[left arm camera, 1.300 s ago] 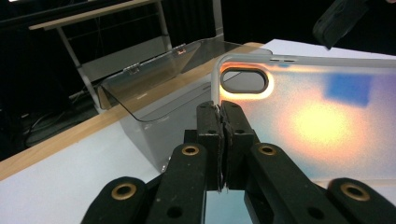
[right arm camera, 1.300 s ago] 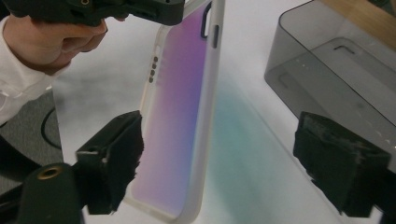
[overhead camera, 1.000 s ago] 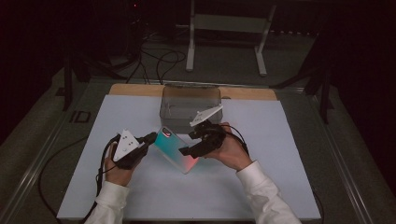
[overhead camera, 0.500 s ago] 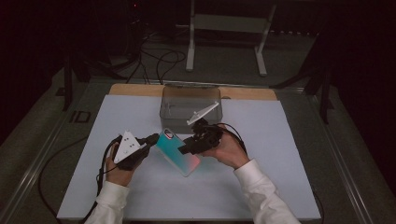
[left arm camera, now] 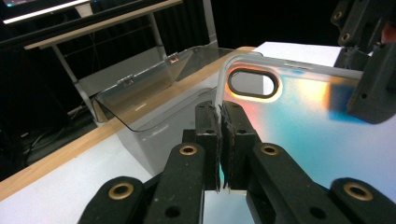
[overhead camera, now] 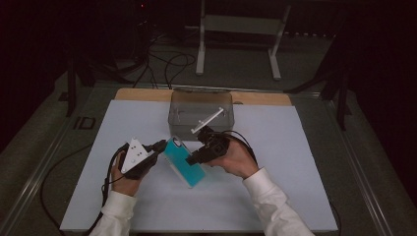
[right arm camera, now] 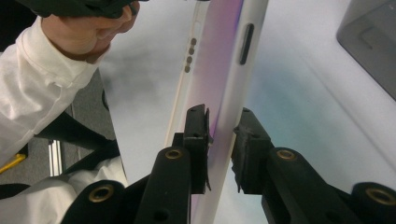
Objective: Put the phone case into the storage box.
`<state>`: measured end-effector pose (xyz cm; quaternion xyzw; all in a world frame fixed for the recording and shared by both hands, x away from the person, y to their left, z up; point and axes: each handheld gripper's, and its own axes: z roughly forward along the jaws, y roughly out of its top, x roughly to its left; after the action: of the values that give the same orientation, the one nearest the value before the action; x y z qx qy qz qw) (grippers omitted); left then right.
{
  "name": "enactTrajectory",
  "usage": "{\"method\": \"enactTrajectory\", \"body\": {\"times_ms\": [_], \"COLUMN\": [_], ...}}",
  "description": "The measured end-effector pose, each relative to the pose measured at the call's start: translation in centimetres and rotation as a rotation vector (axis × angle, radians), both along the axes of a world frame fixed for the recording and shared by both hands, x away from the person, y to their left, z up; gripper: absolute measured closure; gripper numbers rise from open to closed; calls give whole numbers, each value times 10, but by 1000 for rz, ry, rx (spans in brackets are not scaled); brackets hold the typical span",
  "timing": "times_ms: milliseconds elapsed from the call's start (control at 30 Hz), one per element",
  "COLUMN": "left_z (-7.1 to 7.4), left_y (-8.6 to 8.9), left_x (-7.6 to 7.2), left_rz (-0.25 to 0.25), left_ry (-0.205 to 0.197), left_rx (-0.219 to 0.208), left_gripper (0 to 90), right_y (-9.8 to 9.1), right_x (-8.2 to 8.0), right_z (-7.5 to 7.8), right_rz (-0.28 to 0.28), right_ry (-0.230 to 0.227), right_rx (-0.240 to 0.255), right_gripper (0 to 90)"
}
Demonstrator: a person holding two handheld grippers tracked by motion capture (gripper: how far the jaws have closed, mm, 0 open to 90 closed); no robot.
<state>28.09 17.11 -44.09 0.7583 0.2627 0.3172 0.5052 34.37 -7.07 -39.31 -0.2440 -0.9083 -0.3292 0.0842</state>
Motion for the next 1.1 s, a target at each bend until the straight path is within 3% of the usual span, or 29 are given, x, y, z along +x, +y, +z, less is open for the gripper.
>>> {"method": "enactTrajectory", "body": {"times_ms": [67,267,467,633,933,1100], "left_z": [-1,-1,-1,-1,5,9], "left_y": [-1,-2,-1,0,7,13], "left_x": [0,1,2,2,4,5], "left_rz": [6,9,11,16,61,93], "left_ry": [-1,6,22,33,66,70], "left_rx": [7,-1,-12,-22,-97,-138], "left_gripper": [869,860,854,827,489,359], "right_y": [2,6,2,3,4,1], "right_x": [0,-2,0,0,-1,-1], "right_z": [0,-2,-2,-3,0,1], "right_rz": [-28,-76,-140,-148,-150,-154], "right_ry": [49,101,99,88,77,72], "right_rx": [-16,-35,-20,-24,-10,-3], "right_gripper": [779,795,821,822,821,820]}}
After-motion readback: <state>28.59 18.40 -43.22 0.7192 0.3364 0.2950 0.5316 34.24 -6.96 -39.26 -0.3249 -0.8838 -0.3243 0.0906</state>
